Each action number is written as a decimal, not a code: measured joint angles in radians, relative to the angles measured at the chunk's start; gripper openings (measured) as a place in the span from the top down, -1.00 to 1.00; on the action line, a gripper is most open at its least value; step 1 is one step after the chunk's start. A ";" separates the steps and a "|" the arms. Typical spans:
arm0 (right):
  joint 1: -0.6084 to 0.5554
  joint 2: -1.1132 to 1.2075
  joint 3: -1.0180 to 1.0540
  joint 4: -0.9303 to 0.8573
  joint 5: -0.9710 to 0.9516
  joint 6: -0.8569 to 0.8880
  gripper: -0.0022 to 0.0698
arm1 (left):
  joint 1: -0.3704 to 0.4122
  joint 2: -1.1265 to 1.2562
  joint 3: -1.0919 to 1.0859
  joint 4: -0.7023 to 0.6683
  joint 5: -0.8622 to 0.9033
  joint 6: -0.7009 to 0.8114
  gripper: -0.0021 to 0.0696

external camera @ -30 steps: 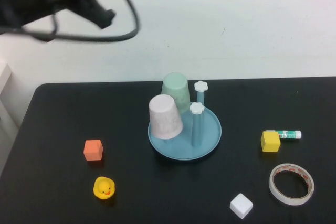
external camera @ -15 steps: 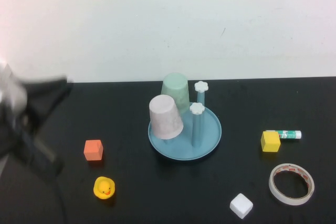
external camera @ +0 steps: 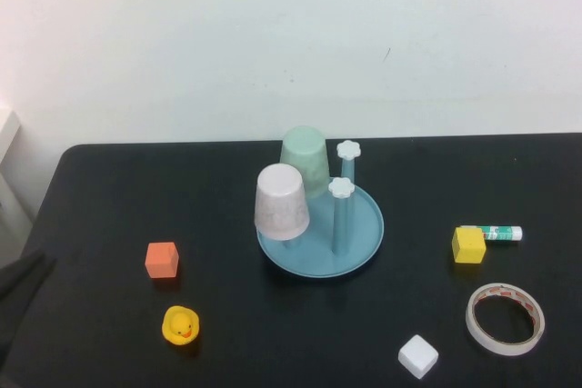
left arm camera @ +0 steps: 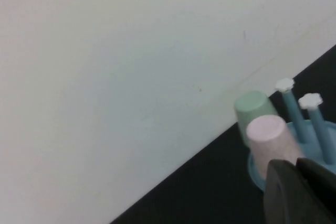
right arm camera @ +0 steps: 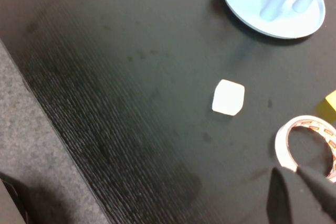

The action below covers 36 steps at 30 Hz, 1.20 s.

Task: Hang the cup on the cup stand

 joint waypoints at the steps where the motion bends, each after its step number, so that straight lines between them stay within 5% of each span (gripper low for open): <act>1: 0.000 0.000 0.000 0.000 0.000 0.000 0.94 | 0.000 -0.023 0.015 0.022 -0.004 0.000 0.94; 7: 0.000 0.000 0.000 0.000 0.002 0.000 0.94 | 0.000 -0.110 0.095 0.080 0.025 0.000 0.95; 21: 0.000 -0.002 0.000 0.000 0.004 0.000 0.94 | 0.041 -0.240 0.140 0.040 -0.225 0.055 0.95; 36: 0.000 -0.002 0.000 0.000 0.004 0.000 0.94 | 0.094 -0.383 0.338 -0.090 -0.189 0.057 0.95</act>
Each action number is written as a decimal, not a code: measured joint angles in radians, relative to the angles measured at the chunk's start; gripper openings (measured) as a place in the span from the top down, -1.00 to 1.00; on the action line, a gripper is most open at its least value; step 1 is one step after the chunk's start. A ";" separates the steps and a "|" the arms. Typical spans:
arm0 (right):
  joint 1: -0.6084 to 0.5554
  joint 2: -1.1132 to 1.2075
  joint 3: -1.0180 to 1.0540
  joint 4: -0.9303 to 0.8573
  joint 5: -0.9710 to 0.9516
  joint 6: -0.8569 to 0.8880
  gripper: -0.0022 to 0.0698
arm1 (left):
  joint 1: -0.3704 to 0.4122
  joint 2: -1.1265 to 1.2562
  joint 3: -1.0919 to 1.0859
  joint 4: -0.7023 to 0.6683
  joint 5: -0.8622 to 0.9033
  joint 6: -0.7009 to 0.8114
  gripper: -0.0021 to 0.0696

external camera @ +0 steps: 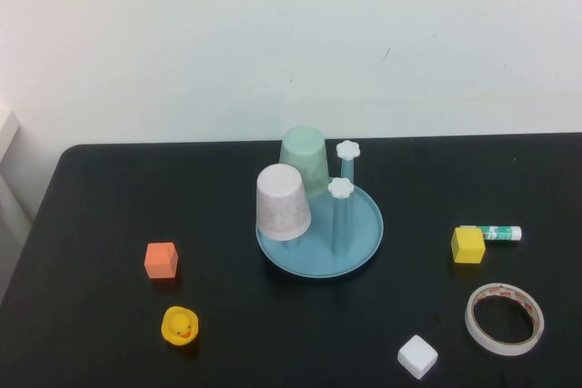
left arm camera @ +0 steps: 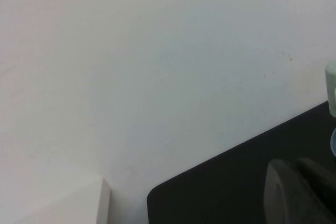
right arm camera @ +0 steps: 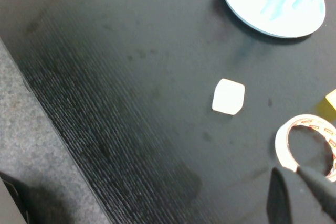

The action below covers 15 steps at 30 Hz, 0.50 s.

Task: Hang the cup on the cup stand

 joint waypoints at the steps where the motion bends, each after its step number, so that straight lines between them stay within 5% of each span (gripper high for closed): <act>1: 0.000 0.000 0.000 0.000 0.000 0.000 0.94 | -0.003 -0.011 0.002 -0.004 -0.003 0.000 0.95; 5: 0.000 -0.001 0.000 0.000 0.000 0.000 0.94 | -0.021 -0.067 0.028 0.034 -0.030 -0.081 0.95; 7: 0.000 -0.001 0.000 0.001 0.000 0.000 0.94 | -0.016 -0.072 0.050 0.204 -0.049 -0.332 0.95; 12: 0.000 -0.003 0.000 0.001 0.000 0.000 0.94 | 0.036 -0.074 0.052 0.923 -0.003 -1.158 0.95; 15: 0.000 -0.003 0.000 0.001 0.000 0.000 0.94 | 0.054 -0.076 0.052 1.130 0.094 -1.421 0.95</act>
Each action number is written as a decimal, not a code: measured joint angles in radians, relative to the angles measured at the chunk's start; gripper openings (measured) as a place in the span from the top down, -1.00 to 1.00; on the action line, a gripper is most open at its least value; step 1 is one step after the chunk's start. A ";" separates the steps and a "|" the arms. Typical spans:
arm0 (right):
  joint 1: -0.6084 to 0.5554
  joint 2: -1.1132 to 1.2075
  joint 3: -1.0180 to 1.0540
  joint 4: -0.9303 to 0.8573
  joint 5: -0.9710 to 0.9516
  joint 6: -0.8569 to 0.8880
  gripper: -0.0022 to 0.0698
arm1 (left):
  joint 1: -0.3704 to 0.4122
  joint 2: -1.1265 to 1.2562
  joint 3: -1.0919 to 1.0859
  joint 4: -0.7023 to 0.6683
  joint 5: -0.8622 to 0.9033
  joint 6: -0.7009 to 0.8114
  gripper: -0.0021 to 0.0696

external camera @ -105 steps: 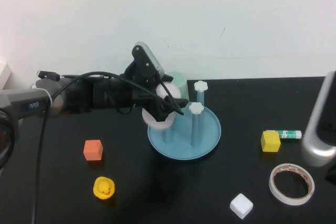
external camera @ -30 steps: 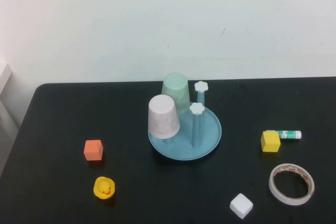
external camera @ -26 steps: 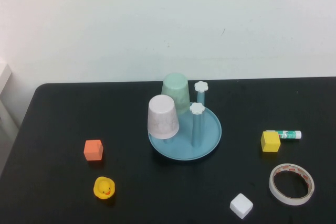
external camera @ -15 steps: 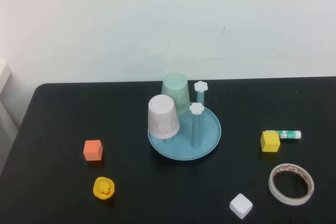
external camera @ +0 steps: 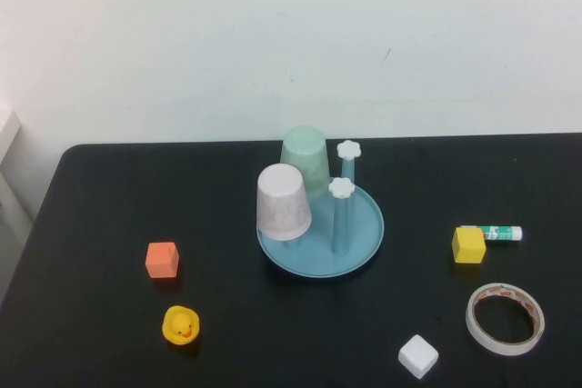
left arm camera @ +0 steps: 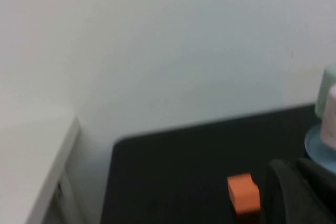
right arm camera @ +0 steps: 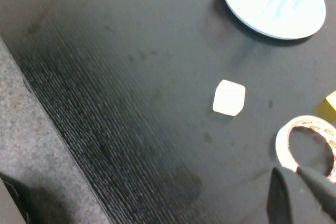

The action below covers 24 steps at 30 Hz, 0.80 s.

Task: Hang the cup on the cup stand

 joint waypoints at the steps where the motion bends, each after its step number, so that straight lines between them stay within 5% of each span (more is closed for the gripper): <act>1: 0.000 0.000 0.000 0.000 0.000 0.000 0.94 | 0.002 0.000 0.000 0.028 0.029 -0.043 0.95; 10: 0.000 -0.002 0.000 0.002 0.001 0.000 0.94 | 0.004 0.000 -0.002 -0.020 0.248 -0.098 0.95; 24: 0.000 -0.002 0.000 0.002 0.001 0.000 0.94 | 0.004 -0.002 -0.002 -0.034 0.252 -0.115 0.95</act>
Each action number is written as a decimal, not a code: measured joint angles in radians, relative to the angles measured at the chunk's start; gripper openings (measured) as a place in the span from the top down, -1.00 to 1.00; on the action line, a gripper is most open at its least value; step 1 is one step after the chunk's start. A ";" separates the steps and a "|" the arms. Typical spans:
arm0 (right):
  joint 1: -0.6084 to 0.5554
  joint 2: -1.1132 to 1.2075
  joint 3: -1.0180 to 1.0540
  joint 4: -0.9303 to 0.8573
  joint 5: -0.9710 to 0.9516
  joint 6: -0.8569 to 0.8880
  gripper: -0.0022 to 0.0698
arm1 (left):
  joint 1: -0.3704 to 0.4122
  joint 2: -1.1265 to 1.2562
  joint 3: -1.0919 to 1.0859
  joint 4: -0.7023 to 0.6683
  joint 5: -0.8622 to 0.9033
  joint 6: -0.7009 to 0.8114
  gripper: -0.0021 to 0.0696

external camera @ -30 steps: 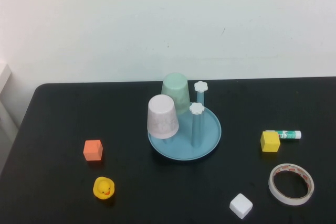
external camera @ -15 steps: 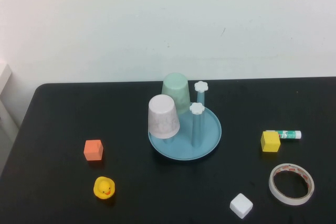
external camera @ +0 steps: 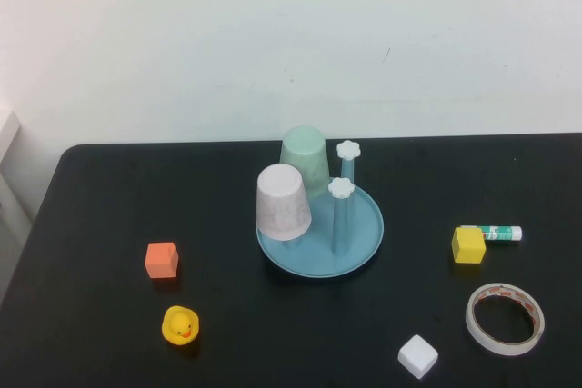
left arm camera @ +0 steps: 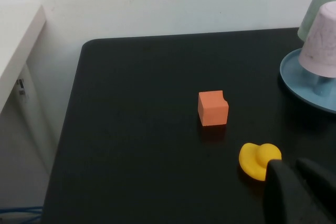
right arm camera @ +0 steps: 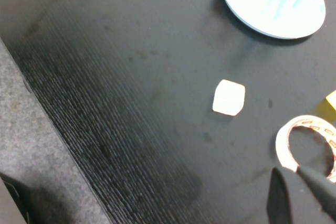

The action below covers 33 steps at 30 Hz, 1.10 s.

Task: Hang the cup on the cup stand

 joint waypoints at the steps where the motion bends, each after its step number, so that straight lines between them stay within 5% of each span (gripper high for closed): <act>1: 0.000 0.000 0.000 0.000 0.000 0.000 0.94 | 0.000 0.000 0.000 0.000 0.000 0.000 0.95; 17: -0.029 -0.022 0.008 0.000 -0.015 0.000 0.94 | 0.000 0.000 0.000 0.000 0.002 0.000 0.95; 33: -0.770 -0.385 0.306 0.000 -0.297 0.088 0.94 | 0.000 0.000 0.000 0.000 0.002 0.000 0.95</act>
